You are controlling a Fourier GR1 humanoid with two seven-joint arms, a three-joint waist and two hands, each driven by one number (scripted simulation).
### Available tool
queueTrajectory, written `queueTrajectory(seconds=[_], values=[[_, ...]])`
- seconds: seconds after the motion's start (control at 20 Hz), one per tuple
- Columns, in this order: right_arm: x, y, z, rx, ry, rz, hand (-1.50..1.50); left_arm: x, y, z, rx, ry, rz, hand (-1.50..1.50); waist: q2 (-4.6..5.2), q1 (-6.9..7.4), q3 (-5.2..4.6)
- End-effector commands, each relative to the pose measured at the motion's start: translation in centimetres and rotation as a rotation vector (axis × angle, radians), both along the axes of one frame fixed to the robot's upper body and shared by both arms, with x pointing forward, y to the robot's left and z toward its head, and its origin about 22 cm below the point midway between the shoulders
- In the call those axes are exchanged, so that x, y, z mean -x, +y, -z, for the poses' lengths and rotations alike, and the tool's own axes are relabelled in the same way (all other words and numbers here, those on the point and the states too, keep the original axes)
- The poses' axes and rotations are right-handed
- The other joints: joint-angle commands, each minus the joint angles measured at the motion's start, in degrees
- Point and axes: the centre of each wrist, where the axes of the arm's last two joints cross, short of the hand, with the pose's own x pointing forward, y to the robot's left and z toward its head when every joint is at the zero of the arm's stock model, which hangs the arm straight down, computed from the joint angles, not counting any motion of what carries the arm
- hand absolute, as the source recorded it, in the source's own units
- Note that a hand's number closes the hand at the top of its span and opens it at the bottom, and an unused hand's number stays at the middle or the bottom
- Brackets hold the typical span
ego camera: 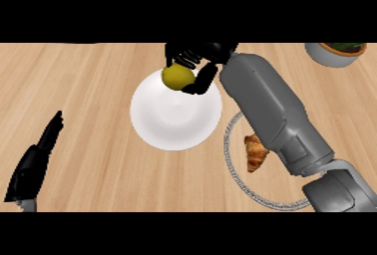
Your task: Pick the lemon from the placemat and place it in the plate
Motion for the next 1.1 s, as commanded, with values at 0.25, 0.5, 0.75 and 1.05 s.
queueTrajectory(seconds=[0.25, 0.5, 0.75, 1.05], values=[[2.0, 2.0, 6.1, 0.12, 0.088, -0.045, 1.5, -0.1, -1.2, 0.2, 0.003, -0.019, 0.024, 0.0, 0.11, 1.88, 0.01], [1.7, 1.2, 6.9, 0.077, 0.266, 0.167, -1.5, -1.1, -1.0, 0.7, 0.002, 0.021, 0.051, 0.0, 0.51, 3.1, -0.02], [2.0, 1.1, 8.0, 0.011, 0.256, 0.176, -1.5, -2.2, -1.9, -0.8, -0.013, -0.019, 0.079, 0.0, 0.94, 4.37, 0.05], [1.4, 0.4, 6.9, -0.306, 0.352, 0.216, -1.5, -1.1, -0.3, -0.2, 0.009, -0.009, 0.039, 0.0, 0.42, 1.74, 0.06]])
